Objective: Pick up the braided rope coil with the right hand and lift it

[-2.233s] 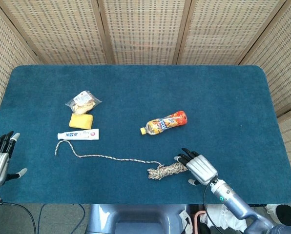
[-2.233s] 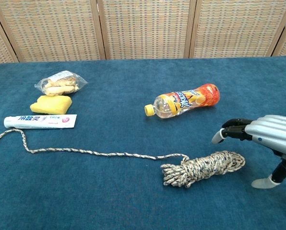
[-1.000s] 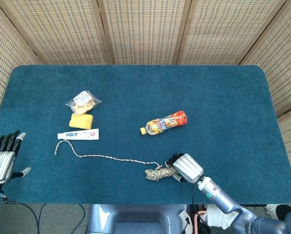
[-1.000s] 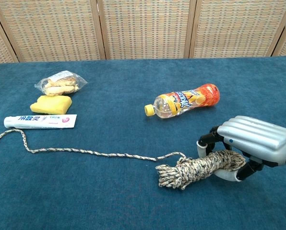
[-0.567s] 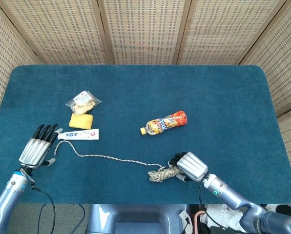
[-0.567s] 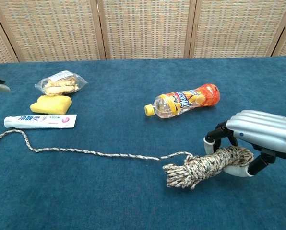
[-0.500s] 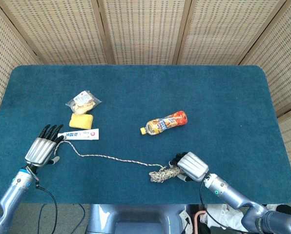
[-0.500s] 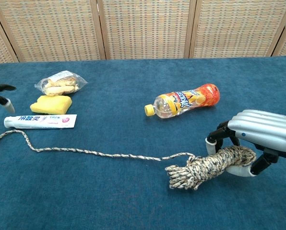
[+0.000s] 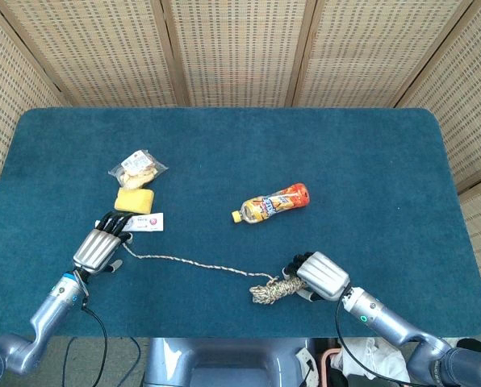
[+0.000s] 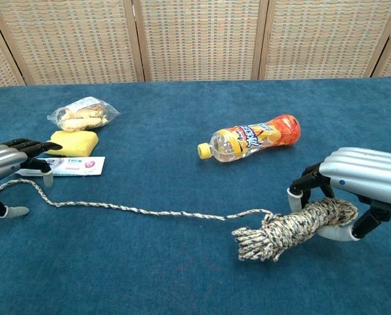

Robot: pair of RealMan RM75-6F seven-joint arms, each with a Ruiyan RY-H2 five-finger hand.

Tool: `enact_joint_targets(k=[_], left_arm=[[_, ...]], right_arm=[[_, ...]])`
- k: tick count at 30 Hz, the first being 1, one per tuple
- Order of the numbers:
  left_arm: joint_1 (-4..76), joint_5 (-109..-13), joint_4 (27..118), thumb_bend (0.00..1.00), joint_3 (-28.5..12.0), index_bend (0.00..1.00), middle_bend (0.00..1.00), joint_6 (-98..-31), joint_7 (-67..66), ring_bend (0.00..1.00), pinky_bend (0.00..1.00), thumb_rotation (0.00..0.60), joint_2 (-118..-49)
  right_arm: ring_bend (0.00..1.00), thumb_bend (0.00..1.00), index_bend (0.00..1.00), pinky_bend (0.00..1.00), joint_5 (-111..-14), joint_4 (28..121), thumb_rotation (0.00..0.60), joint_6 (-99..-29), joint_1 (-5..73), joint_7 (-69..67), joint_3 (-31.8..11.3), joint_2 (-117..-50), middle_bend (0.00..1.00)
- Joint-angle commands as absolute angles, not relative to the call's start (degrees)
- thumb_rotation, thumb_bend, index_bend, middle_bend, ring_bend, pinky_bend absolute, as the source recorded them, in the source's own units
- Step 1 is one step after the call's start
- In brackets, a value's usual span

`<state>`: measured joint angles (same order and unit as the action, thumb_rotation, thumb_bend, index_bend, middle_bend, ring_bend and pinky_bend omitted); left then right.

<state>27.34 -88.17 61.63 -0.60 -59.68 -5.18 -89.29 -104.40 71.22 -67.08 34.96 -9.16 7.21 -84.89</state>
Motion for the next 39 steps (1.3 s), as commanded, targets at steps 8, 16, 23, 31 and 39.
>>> enact_joint_targets(k=[8,16,23,31,39], left_arm=[[29.2,-87.0,62.0,0.36,-0.6,0.45,0.0,-57.1,-4.7,0.0,0.0,0.6,-89.1],[30.4,-85.4,62.6,0.37,-1.1,0.47,0.0,-55.5,-6.4,0.0,0.0,0.6,-89.4],[31.3,-84.6,62.5,0.38,-0.9,0.5,0.0,-54.2,-8.0,0.0,0.0,0.6,-89.9],[31.6,-83.5,62.2,0.42,-0.7,0.54,0.0,-53.7,-8.3,0.0,0.0,0.6,-90.2],[31.7,-83.0,62.1,0.45,-0.6,0.62,0.0,-53.5,-8.0,0.0,0.0,0.6,-90.3]], right_arm=[[0.39,0.6,0.63,0.52,-104.0,71.9,0.6,-66.9,35.1,-8.4,7.2,-84.6,0.55],[0.39,0.61,0.63,0.52,-103.8,72.0,0.6,-66.8,35.2,-8.1,7.3,-84.5,0.55],[0.39,0.61,0.63,0.52,-103.7,72.1,0.6,-67.0,35.1,-8.2,7.4,-84.5,0.55],[0.39,0.61,0.63,0.52,-103.7,71.8,0.6,-67.3,35.2,-8.4,7.4,-84.6,0.55],[0.39,0.61,0.63,0.52,-103.5,71.5,0.6,-67.2,35.1,-8.7,7.5,-84.8,0.55]])
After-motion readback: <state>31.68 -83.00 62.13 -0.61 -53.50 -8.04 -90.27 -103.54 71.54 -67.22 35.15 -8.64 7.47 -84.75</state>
